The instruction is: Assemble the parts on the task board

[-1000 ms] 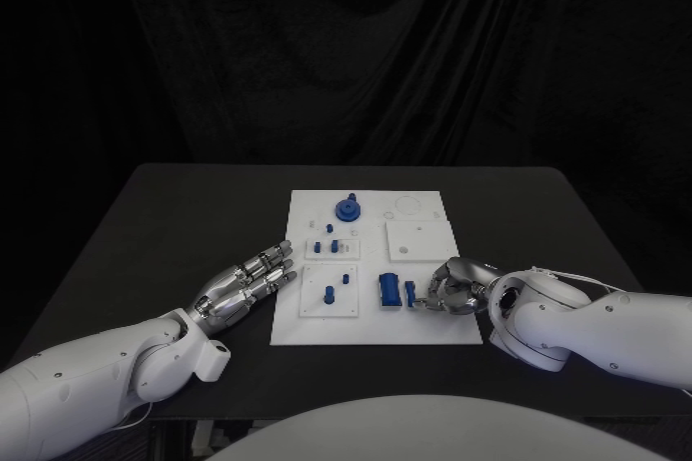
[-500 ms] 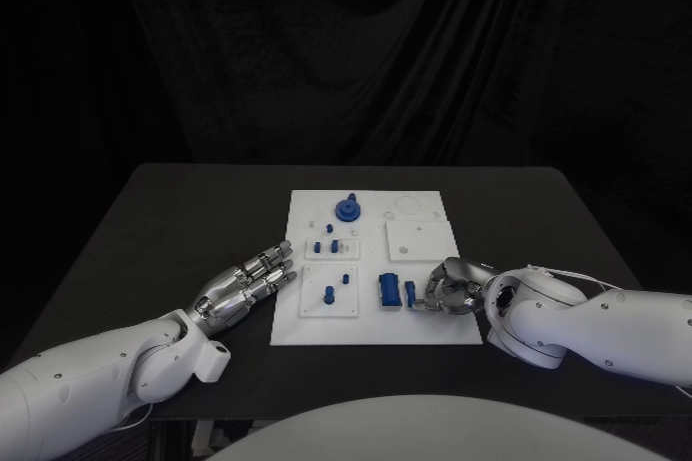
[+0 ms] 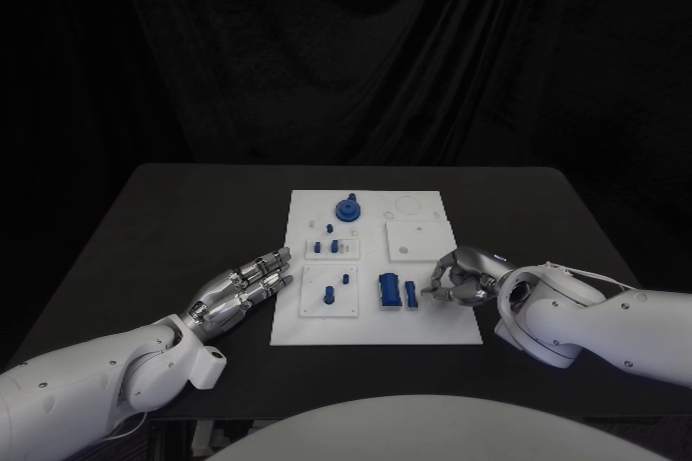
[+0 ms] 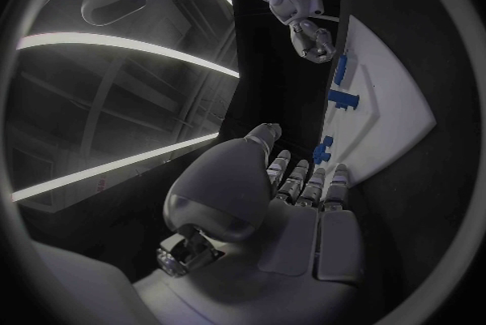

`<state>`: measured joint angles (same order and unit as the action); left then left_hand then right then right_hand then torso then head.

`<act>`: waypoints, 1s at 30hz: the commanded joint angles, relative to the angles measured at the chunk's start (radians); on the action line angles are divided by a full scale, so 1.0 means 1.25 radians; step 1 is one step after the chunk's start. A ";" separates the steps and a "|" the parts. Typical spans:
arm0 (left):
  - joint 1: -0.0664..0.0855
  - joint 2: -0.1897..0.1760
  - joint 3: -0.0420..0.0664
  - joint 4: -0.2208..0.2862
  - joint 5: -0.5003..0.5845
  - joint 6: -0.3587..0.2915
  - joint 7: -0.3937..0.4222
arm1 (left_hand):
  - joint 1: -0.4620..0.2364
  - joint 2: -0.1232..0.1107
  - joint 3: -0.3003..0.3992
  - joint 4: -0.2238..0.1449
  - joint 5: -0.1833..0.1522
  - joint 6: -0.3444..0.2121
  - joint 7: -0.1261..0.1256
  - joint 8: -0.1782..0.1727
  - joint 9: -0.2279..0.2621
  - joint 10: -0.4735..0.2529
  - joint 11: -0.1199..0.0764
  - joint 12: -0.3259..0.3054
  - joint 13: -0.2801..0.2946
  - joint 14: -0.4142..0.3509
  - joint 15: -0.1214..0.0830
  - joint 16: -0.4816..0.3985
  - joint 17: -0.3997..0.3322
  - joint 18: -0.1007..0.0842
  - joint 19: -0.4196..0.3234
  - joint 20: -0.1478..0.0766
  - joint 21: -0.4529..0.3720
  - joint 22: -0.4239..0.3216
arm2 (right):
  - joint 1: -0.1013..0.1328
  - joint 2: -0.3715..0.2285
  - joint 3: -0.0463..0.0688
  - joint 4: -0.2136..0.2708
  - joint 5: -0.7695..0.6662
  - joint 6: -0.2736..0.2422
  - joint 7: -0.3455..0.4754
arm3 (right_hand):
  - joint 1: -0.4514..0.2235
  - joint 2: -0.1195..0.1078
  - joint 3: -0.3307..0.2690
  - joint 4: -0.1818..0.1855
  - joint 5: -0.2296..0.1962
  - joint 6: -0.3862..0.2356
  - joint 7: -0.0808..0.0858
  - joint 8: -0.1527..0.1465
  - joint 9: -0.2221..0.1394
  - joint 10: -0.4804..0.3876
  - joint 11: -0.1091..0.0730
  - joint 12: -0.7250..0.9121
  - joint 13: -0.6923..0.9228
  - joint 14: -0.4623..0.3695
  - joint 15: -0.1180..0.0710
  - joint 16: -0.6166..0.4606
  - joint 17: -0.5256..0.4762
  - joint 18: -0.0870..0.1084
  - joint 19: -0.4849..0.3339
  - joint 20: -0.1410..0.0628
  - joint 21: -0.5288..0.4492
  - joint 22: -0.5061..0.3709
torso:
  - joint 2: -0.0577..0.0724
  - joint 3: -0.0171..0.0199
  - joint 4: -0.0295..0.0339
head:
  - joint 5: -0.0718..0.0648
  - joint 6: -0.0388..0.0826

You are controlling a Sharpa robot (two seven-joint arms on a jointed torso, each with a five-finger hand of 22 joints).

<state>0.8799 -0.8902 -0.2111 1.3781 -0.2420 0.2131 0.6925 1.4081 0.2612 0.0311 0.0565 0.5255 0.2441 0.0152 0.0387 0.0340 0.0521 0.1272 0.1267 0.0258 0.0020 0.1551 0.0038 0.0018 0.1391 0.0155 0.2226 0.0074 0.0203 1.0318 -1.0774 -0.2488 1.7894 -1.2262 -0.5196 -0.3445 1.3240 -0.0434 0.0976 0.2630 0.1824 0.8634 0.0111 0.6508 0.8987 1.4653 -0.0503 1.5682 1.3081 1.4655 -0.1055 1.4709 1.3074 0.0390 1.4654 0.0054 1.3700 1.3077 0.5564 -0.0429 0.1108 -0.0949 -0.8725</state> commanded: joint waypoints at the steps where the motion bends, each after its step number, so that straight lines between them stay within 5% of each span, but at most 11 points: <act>1: 0.019 -0.023 0.000 0.035 0.003 -0.045 0.113 | 0.001 -0.010 0.004 -0.005 0.005 0.014 0.034 0.003 0.002 -0.002 0.001 0.008 0.001 0.001 -0.012 -0.001 0.000 -0.002 0.000 -0.013 0.003 0.002 | 0.038 -0.009 0.002 0.002 0.036 -0.197 0.192 | 0.049 0.005 0.029 -0.002 0.103 0.001 0.002 -0.019 -0.021 0.084 -0.004 0.002 0.210 0.030 -0.006 -0.039 -0.043 0.019 0.001 -0.006 -0.052 0.143 | -0.001 0.0004 -0.0005 | 0.002 0.000; 4: 0.056 -0.037 0.000 0.055 0.003 -0.054 0.109 | 0.003 -0.009 0.011 -0.007 0.007 0.026 0.077 0.004 0.003 0.000 -0.013 0.014 0.001 0.001 -0.017 -0.001 0.000 -0.004 0.001 -0.020 0.004 0.003 | 0.077 -0.013 0.002 0.001 0.084 -0.234 0.280 | 0.094 0.000 0.071 0.005 0.162 -0.010 0.007 -0.036 -0.040 0.061 0.003 -0.018 0.189 0.001 0.001 -0.096 -0.133 0.031 -0.032 0.003 -0.123 0.122 | -0.002 0.0009 0.0002 | 0.010 0.000; 11: 0.146 -0.042 0.000 0.071 0.003 -0.071 0.111 | 0.002 -0.005 0.019 0.005 -0.003 0.050 0.094 0.006 0.005 0.015 -0.008 0.036 0.004 0.004 -0.027 0.002 0.001 -0.010 0.011 -0.038 0.010 0.012 | 0.132 -0.007 0.001 -0.021 0.177 -0.283 0.455 | 0.083 -0.003 0.111 0.021 0.209 -0.026 0.021 -0.039 -0.062 -0.011 0.017 -0.087 0.122 -0.052 0.018 -0.190 -0.264 0.050 -0.086 0.018 -0.240 0.086 | -0.014 0.0013 -0.0014 | 0.025 0.000; 13: 0.158 -0.042 0.000 0.074 0.003 -0.073 0.118 | -0.015 -0.004 0.010 0.038 -0.028 0.062 0.089 0.007 0.005 0.021 -0.012 0.043 0.005 0.007 -0.030 0.004 0.002 -0.016 0.016 -0.047 0.012 0.015 | 0.138 0.002 0.001 -0.032 0.192 -0.289 0.485 | 0.067 -0.007 0.131 0.020 0.218 -0.046 0.036 -0.053 -0.087 -0.145 0.033 -0.223 -0.001 -0.151 0.035 -0.359 -0.473 0.083 -0.190 0.033 -0.464 0.009 | -0.020 0.0026 -0.0036 | 0.027 0.000; 15: 0.164 -0.039 0.000 0.071 0.003 -0.071 0.125 | -0.029 -0.007 -0.004 0.073 -0.037 0.067 0.085 0.006 0.005 0.025 -0.015 0.045 0.005 0.008 -0.032 0.004 0.002 -0.020 0.018 -0.052 0.014 0.016 | 0.140 0.013 0.001 -0.044 0.209 -0.287 0.511 | 0.065 -0.007 0.135 0.020 0.218 -0.046 0.040 -0.055 -0.094 -0.159 0.036 -0.240 -0.017 -0.162 0.038 -0.383 -0.498 0.087 -0.202 0.037 -0.495 -0.004 | -0.025 0.0045 -0.0101 | 0.033 0.000; 16: 0.167 -0.035 0.000 0.066 0.003 -0.066 0.127 | -0.032 -0.009 -0.014 0.097 -0.041 0.070 0.081 0.004 0.005 0.027 -0.015 0.044 0.005 0.008 -0.032 0.003 0.002 -0.023 0.019 -0.056 0.014 0.015 | 0.138 0.020 0.001 -0.052 0.222 -0.283 0.529 | 0.042 -0.005 0.149 0.013 0.219 -0.062 0.060 -0.074 -0.118 -0.364 0.057 -0.456 -0.196 -0.259 0.062 -0.505 -0.597 0.105 -0.304 0.054 -0.687 -0.079 | -0.026 0.0047 -0.0115 | 0.032 0.000; 18: 0.169 -0.021 0.000 0.050 0.003 -0.051 0.128 | -0.058 -0.010 -0.047 0.165 -0.072 0.064 0.075 0.001 0.004 0.027 -0.019 0.035 0.003 0.005 -0.029 0.001 0.001 -0.027 0.017 -0.055 0.013 0.013 | 0.131 0.031 0.001 -0.067 0.250 -0.263 0.569 | 0.034 -0.007 0.157 0.016 0.221 -0.073 0.070 -0.086 -0.133 -0.456 0.071 -0.569 -0.288 -0.291 0.077 -0.545 -0.614 0.103 -0.331 0.064 -0.725 -0.102 | -0.035 0.0076 -0.0145 | 0.034 0.000; 19: 0.169 -0.014 0.000 0.041 0.003 -0.044 0.129 | -0.066 -0.008 -0.067 0.191 -0.093 0.071 0.080 0.002 0.005 0.028 -0.017 0.030 0.003 0.003 -0.024 0.000 0.000 -0.028 0.014 -0.051 0.011 0.010 | 0.126 0.033 0.001 -0.072 0.261 -0.252 0.583 | -0.006 -0.010 0.170 0.002 0.227 -0.105 0.097 -0.120 -0.168 -0.545 0.118 -0.676 -0.356 -0.417 0.130 -0.654 -0.660 0.083 -0.420 0.097 -0.817 -0.157 | -0.040 0.0086 -0.0142 | 0.034 0.000; 21: 0.167 0.003 0.000 0.022 0.003 -0.034 0.131 | -0.072 0.006 -0.100 0.190 -0.124 0.089 0.092 0.004 0.007 0.036 -0.009 0.030 0.003 0.004 -0.022 0.000 0.001 -0.024 0.014 -0.045 0.011 0.009 | 0.115 0.036 0.001 -0.083 0.278 -0.231 0.610 | -0.003 -0.026 0.180 0.023 0.223 -0.131 0.094 -0.144 -0.207 -0.603 0.154 -0.747 -0.424 -0.491 0.170 -0.735 -0.705 0.074 -0.481 0.128 -0.912 -0.231 | -0.047 0.0098 -0.0138 | 0.033 0.000; 24: 0.153 0.031 0.000 -0.010 0.003 -0.022 0.140 | -0.071 0.013 -0.113 0.190 -0.129 0.087 0.090 0.003 0.006 0.035 -0.011 0.025 0.003 0.003 -0.021 -0.001 0.000 -0.022 0.013 -0.042 0.010 0.008 | 0.090 0.041 0.001 -0.109 0.299 -0.195 0.659 | 0.002 -0.029 0.167 0.022 0.215 -0.189 0.104 -0.153 -0.256 -0.733 0.141 -0.780 -0.483 -0.613 0.177 -0.833 -0.772 0.087 -0.567 0.157 -1.049 -0.361 | -0.056 0.0125 -0.0166 | 0.032 0.000; 30: 0.130 0.056 0.000 -0.044 0.003 -0.018 0.151 | -0.033 0.021 -0.122 0.188 -0.102 0.090 0.086 0.002 0.006 0.035 -0.013 0.017 0.003 0.002 -0.024 -0.001 0.000 -0.012 0.012 -0.036 0.010 0.006 | 0.051 0.059 0.001 -0.154 0.311 -0.158 0.706 | 0.032 -0.028 0.131 0.020 0.215 -0.290 0.091 -0.092 -0.293 -0.926 0.123 -0.698 -0.503 -0.744 0.164 -0.867 -0.820 0.113 -0.739 0.187 -1.047 -0.556 | -0.061 0.0170 -0.0227 | 0.035 0.000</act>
<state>1.0468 -0.8249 -0.2121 1.3292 -0.2427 0.1677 0.6873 1.3610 0.2883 -0.1169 0.2924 0.3961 0.3542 0.1250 0.0428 0.0413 0.0933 0.1146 0.1525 0.0300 0.0073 0.1251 0.0038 0.0032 0.1227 0.0283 0.1709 0.0192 0.0295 1.1022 -1.0068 -0.2481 1.6049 -0.8778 -0.7713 0.4509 1.3601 -0.0792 0.2647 0.2896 0.4551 0.5045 0.1257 0.5348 0.5329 0.3147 0.1040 0.6942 0.6801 0.5394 0.1003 0.3913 0.2837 0.1726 0.5442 0.2379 0.0617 0.6180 0.4867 -0.0254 0.0879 -0.0518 -0.8725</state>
